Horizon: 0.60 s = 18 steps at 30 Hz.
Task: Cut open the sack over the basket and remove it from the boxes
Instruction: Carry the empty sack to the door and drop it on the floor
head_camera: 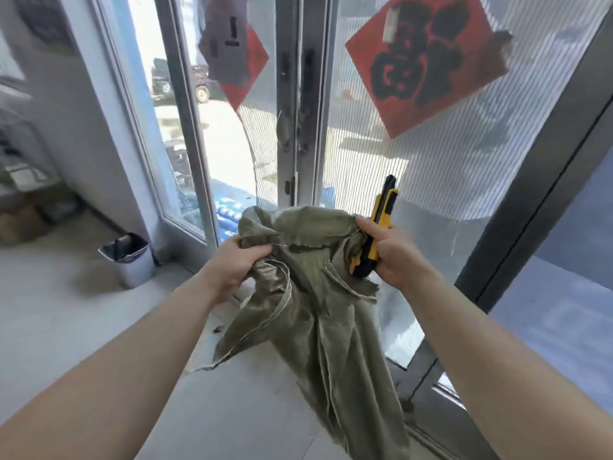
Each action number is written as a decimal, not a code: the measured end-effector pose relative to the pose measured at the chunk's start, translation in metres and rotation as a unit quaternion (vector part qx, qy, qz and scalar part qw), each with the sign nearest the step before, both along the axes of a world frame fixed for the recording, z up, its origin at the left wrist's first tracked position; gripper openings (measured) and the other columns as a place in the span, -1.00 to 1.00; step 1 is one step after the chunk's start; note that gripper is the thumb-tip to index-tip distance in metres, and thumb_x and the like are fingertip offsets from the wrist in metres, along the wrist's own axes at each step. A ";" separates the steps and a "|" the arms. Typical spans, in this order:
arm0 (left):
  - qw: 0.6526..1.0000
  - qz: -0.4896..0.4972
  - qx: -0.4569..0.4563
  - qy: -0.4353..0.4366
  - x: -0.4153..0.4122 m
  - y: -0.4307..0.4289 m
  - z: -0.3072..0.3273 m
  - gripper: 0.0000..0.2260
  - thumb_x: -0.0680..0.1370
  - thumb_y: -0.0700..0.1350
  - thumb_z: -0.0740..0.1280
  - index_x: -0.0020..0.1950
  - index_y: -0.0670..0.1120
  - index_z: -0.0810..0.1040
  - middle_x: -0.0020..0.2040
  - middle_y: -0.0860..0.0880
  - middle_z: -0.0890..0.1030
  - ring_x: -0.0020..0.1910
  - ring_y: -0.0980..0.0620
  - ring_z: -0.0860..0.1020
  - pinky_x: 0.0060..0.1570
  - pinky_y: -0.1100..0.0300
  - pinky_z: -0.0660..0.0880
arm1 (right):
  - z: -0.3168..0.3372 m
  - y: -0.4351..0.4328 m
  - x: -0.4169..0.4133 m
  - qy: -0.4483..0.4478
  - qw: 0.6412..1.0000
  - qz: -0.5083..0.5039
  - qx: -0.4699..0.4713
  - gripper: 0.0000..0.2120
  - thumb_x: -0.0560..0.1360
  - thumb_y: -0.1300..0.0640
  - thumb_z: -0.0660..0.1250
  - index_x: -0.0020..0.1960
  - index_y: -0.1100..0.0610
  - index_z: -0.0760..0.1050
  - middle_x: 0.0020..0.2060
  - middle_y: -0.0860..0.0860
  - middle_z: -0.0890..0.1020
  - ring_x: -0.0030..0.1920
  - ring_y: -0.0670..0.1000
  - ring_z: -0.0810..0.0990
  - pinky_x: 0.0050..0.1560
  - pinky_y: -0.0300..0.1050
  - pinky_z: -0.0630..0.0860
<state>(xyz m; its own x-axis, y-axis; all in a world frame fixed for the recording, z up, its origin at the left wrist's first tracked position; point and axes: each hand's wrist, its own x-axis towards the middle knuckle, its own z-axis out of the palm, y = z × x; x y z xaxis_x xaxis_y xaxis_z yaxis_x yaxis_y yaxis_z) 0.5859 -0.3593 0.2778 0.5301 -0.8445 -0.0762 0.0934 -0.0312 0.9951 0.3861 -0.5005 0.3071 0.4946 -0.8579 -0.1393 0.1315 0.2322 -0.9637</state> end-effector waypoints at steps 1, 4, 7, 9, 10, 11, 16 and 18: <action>1.000 0.018 0.003 0.001 0.012 0.003 -0.003 -0.90 0.53 -0.34 0.31 -0.03 -0.22 0.61 -0.27 -0.07 0.68 -0.29 0.01 0.65 -0.17 0.19 0.62 | -0.004 -0.004 0.016 0.005 1.000 0.010 0.003 -0.87 0.53 0.15 0.34 -0.10 0.23 0.53 -0.26 0.13 0.59 -0.21 0.12 0.60 0.09 0.14 0.56; 0.997 0.071 0.010 0.001 0.048 0.012 -0.010 -0.83 0.51 -0.31 0.35 0.09 -0.29 0.59 -0.11 -0.19 0.66 -0.14 -0.12 0.64 -0.07 0.09 0.58 | -0.015 -0.015 0.063 0.009 0.999 0.044 0.007 -0.84 0.53 0.14 0.35 -0.02 0.25 0.52 -0.22 0.15 0.61 -0.17 0.14 0.63 0.02 0.12 0.60; 0.991 0.132 0.012 -0.006 0.085 0.017 -0.016 -0.80 0.49 -0.29 0.38 0.11 -0.25 0.60 0.03 -0.24 0.65 0.01 -0.20 0.62 0.12 -0.02 0.53 | -0.024 -0.030 0.112 0.008 0.997 0.076 -0.001 -0.86 0.55 0.14 0.32 -0.07 0.23 0.53 -0.24 0.14 0.62 -0.21 0.12 0.63 -0.05 0.07 0.59; 0.984 0.177 0.012 0.000 0.109 0.019 -0.019 -0.82 0.49 -0.30 0.38 0.08 -0.22 0.60 0.02 -0.23 0.65 0.01 -0.19 0.62 0.14 -0.03 0.52 | -0.030 -0.042 0.145 0.011 0.995 0.098 -0.007 -0.84 0.55 0.15 0.32 -0.02 0.26 0.53 -0.21 0.16 0.60 -0.17 0.15 0.61 0.02 0.12 0.57; 0.979 0.202 0.014 0.000 0.120 0.021 -0.021 -0.84 0.48 -0.30 0.39 0.05 -0.21 0.60 0.00 -0.22 0.66 -0.01 -0.18 0.62 0.12 -0.02 0.53 | -0.033 -0.047 0.162 0.015 0.993 0.114 -0.011 -0.83 0.55 0.15 0.31 0.00 0.26 0.53 -0.21 0.17 0.58 -0.17 0.15 0.60 0.01 0.13 0.57; 0.975 0.222 0.014 -0.003 0.132 0.022 -0.022 -0.88 0.48 -0.30 0.39 0.01 -0.19 0.60 -0.04 -0.19 0.66 -0.05 -0.17 0.63 0.07 0.01 0.55 | -0.036 -0.051 0.181 0.018 0.991 0.131 -0.017 -0.84 0.55 0.15 0.31 -0.02 0.26 0.53 -0.24 0.16 0.56 -0.20 0.14 0.58 -0.06 0.10 0.57; 0.951 0.308 0.023 -0.030 0.185 0.036 -0.027 -0.89 0.51 -0.28 0.37 0.02 -0.20 0.58 -0.05 -0.15 0.65 -0.06 -0.10 0.61 0.03 0.07 0.55 | -0.047 -0.055 0.276 0.024 0.982 0.184 -0.025 -0.83 0.53 0.11 0.36 -0.03 0.23 0.53 -0.34 0.08 0.55 -0.31 0.05 0.56 -0.22 -0.05 0.51; 0.939 0.339 0.038 -0.047 0.211 0.047 -0.031 -0.93 0.49 -0.24 0.40 -0.05 -0.11 0.60 -0.01 -0.15 0.66 0.03 -0.15 0.62 0.15 -0.01 0.53 | -0.052 -0.051 0.314 0.023 0.980 0.196 -0.032 -0.81 0.51 0.09 0.38 -0.01 0.22 0.52 -0.28 0.12 0.56 -0.24 0.10 0.57 -0.15 0.01 0.52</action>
<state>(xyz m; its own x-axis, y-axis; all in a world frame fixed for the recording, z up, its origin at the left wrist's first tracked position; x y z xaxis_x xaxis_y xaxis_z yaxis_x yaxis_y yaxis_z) 0.7971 -0.3121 0.2466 0.9511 -0.3051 -0.0481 0.0288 -0.0676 0.9973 0.7001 -0.5511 0.2556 0.7822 -0.6110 -0.1217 -0.0004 0.1949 -0.9808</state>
